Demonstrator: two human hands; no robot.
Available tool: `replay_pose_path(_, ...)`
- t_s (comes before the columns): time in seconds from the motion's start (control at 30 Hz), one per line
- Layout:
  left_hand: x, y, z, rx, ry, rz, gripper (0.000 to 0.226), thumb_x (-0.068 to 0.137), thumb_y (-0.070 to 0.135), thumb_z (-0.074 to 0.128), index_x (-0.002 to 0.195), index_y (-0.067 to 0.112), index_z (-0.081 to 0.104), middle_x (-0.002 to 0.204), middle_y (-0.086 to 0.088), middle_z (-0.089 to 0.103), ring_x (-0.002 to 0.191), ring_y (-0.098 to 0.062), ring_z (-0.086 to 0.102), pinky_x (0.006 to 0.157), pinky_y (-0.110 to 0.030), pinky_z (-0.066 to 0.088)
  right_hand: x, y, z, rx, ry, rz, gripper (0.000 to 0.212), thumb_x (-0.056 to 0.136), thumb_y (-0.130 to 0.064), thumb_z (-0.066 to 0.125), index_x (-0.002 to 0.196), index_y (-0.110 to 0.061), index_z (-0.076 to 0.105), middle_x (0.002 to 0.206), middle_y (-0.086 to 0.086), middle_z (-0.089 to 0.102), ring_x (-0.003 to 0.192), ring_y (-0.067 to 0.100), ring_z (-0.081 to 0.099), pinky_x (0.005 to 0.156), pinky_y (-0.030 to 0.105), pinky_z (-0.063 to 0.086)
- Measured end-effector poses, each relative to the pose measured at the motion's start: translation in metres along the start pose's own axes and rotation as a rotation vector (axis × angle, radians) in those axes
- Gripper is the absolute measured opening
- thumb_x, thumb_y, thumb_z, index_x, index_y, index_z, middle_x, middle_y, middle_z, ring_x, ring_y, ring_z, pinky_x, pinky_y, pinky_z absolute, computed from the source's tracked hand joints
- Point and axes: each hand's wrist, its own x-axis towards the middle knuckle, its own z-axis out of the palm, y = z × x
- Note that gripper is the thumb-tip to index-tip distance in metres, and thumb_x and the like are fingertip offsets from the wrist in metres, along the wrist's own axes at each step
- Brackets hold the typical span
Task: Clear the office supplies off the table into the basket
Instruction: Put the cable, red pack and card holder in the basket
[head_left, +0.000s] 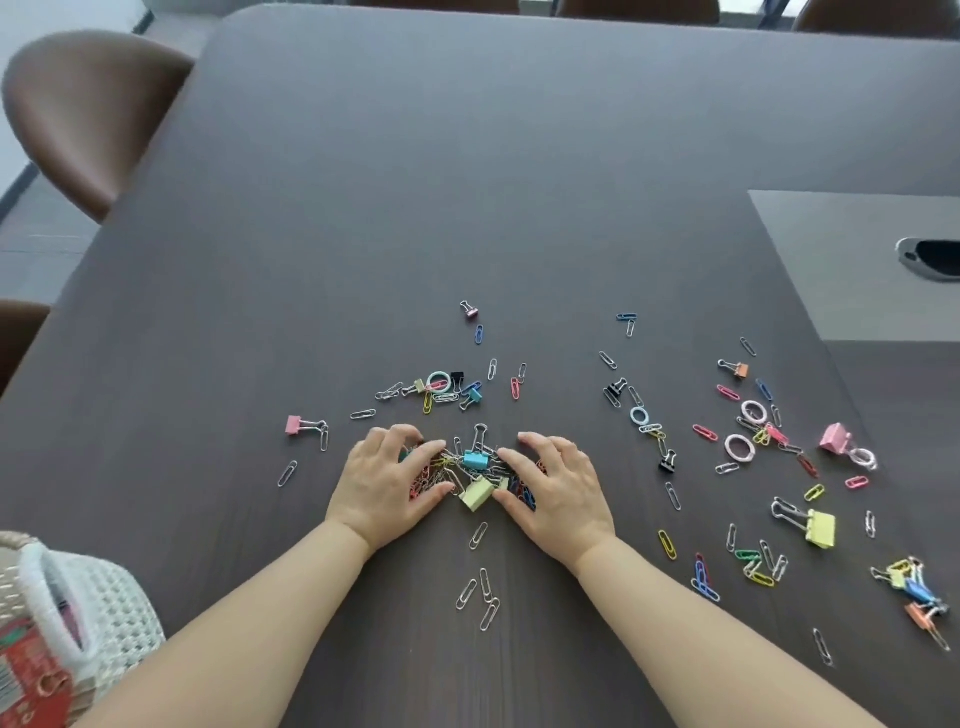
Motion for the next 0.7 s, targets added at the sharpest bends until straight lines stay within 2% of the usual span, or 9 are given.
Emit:
replay_pose_path(0.13, -0.002, 0.001, 0.000, -0.016, 0.052, 0.035, 0.038, 0.079, 0.050, 0.043, 0.089, 0.020, 0.063, 0.076, -0.001, 0.055, 0.061, -0.021, 0.057, 0.050, -0.026, 0.048, -0.002, -0.001, 0.003, 0.004, 0.059, -0.003, 0.040, 0.078, -0.056, 0.043, 0.097, -0.024, 0.059, 0.093, 0.000, 0.059, 0.081, 0.020, 0.054, 0.064, 0.029, 0.052)
replay_pose_path(0.23, -0.002, 0.002, 0.003, 0.000, 0.071, 0.058, 0.030, 0.081, 0.045, 0.042, 0.078, 0.019, 0.056, 0.067, 0.001, 0.055, 0.056, -0.021, 0.056, 0.045, -0.027, 0.044, -0.002, -0.001, 0.004, 0.000, 0.098, -0.032, 0.036, 0.080, -0.052, 0.043, 0.085, -0.021, 0.059, 0.076, -0.003, 0.057, 0.065, 0.018, 0.057, 0.049, 0.025, 0.048)
replay_pose_path(0.37, -0.002, -0.002, 0.007, 0.009, 0.105, 0.063, 0.029, 0.083, 0.042, 0.042, 0.072, 0.018, 0.054, 0.064, 0.003, 0.055, 0.055, -0.019, 0.055, 0.044, -0.025, 0.043, -0.003, 0.000, 0.007, -0.012, 0.148, -0.050, 0.030, 0.084, -0.043, 0.043, 0.073, -0.019, 0.057, 0.067, -0.006, 0.058, 0.060, 0.016, 0.057, 0.045, 0.023, 0.043)
replay_pose_path(0.6, -0.001, 0.004, 0.004, 0.078, 0.112, 0.070, 0.033, 0.084, 0.039, 0.039, 0.068, 0.015, 0.054, 0.061, 0.000, 0.054, 0.050, -0.022, 0.056, 0.037, -0.025, 0.041, -0.004, -0.002, 0.008, -0.048, 0.233, -0.047, 0.029, 0.088, -0.033, 0.042, 0.070, -0.017, 0.058, 0.058, -0.006, 0.057, 0.053, 0.017, 0.056, 0.040, 0.024, 0.039)
replay_pose_path(0.67, 0.000, 0.015, -0.003, 0.151, 0.069, -0.006, 0.036, 0.086, 0.039, 0.037, 0.072, 0.012, 0.057, 0.066, -0.003, 0.056, 0.053, -0.024, 0.059, 0.038, -0.026, 0.041, -0.003, -0.007, 0.002, -0.061, 0.200, -0.016, 0.029, 0.087, -0.033, 0.044, 0.067, -0.016, 0.057, 0.054, -0.004, 0.056, 0.049, 0.018, 0.057, 0.037, 0.022, 0.037)
replay_pose_path(0.7, -0.002, 0.024, -0.009, 0.159, -0.022, -0.096, 0.036, 0.090, 0.039, 0.037, 0.083, 0.010, 0.058, 0.077, -0.005, 0.059, 0.064, -0.026, 0.062, 0.045, -0.028, 0.044, -0.003, -0.011, -0.001, -0.063, 0.167, 0.005, 0.027, 0.085, -0.032, 0.049, 0.065, -0.015, 0.056, 0.051, -0.004, 0.056, 0.046, 0.019, 0.057, 0.036, 0.021, 0.036)
